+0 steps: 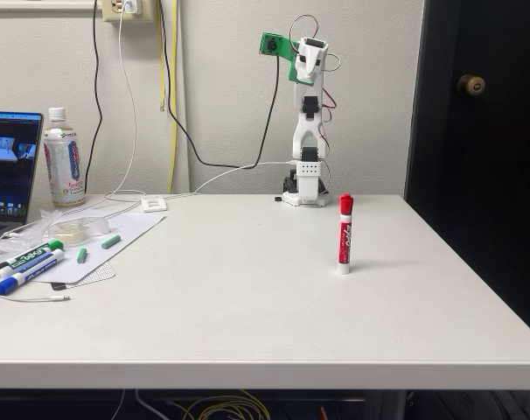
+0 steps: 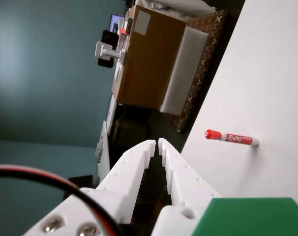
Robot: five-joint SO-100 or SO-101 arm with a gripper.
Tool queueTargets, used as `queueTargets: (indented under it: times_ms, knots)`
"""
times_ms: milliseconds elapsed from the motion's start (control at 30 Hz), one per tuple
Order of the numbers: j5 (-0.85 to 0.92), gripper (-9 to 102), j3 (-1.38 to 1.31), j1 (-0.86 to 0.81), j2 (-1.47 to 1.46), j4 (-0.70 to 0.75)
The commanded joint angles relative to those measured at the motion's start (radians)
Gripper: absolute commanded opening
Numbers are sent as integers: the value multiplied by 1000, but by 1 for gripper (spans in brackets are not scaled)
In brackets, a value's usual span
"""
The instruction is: Pick up the red marker.
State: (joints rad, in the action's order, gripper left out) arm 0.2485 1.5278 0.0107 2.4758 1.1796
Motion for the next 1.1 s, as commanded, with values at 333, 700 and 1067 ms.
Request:
queueTargets:
  times_ms: [333,700,1067]
  knots:
    - [673,0,741,44,341,-411]
    - [842,0,900,41,181,-723]
    - [900,0,1140,48,150,-1025]
